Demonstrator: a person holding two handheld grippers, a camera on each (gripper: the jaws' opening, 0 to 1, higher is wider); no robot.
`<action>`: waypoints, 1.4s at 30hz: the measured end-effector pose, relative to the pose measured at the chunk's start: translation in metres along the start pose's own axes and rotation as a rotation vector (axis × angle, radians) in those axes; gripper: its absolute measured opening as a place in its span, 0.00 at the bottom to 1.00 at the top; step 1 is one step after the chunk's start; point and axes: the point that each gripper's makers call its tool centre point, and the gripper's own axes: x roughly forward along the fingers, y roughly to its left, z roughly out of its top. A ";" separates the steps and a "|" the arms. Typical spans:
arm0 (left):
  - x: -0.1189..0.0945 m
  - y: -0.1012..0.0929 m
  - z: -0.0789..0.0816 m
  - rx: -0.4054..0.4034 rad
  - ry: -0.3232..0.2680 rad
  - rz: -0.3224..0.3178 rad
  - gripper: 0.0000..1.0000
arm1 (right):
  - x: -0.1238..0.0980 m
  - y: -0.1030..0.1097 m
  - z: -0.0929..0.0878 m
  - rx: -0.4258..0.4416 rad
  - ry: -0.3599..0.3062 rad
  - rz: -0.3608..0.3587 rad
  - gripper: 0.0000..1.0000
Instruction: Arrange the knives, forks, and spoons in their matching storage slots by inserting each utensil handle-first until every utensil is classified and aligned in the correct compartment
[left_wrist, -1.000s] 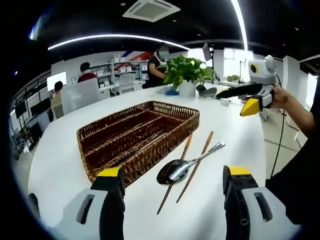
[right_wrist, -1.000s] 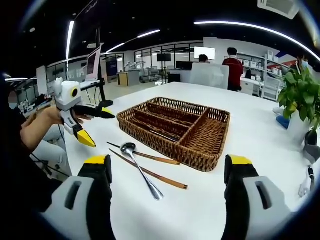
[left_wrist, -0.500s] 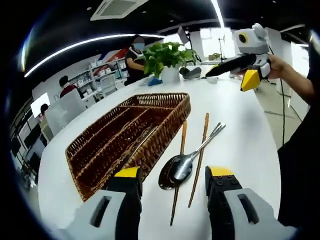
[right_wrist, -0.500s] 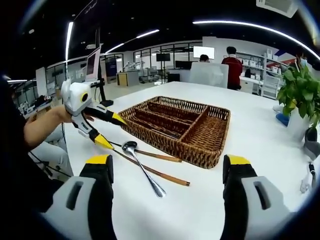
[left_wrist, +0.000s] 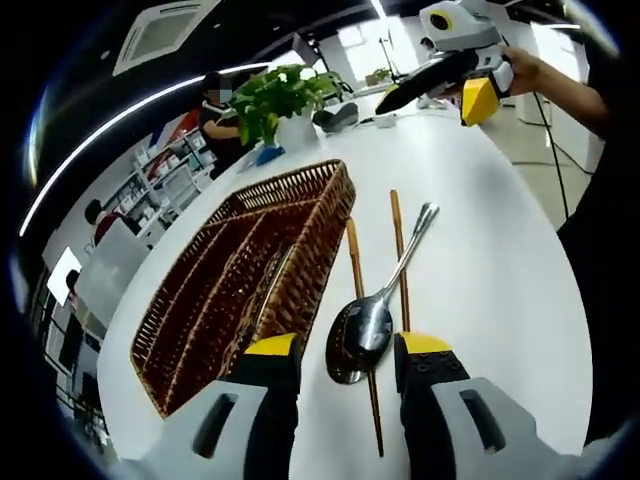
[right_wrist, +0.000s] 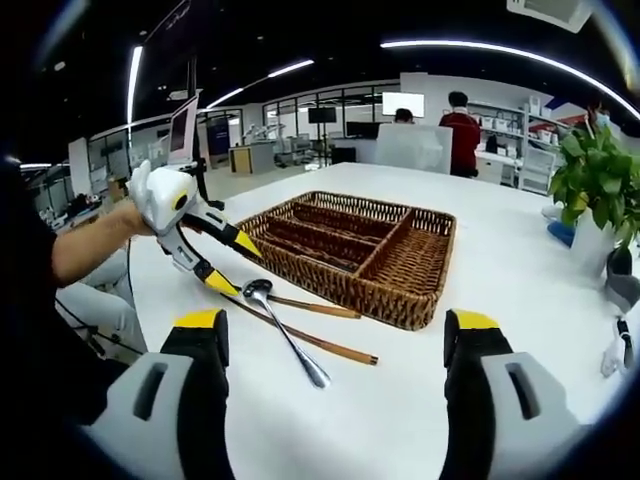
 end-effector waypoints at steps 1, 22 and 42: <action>0.000 0.000 0.000 -0.002 0.001 -0.004 0.38 | 0.000 -0.001 -0.001 0.001 0.001 -0.002 0.91; 0.019 -0.005 -0.002 0.150 0.055 -0.111 0.26 | -0.006 -0.006 -0.007 0.021 0.002 -0.021 0.87; 0.024 0.004 0.000 0.184 0.090 -0.143 0.10 | -0.006 -0.006 -0.007 0.020 0.005 -0.022 0.86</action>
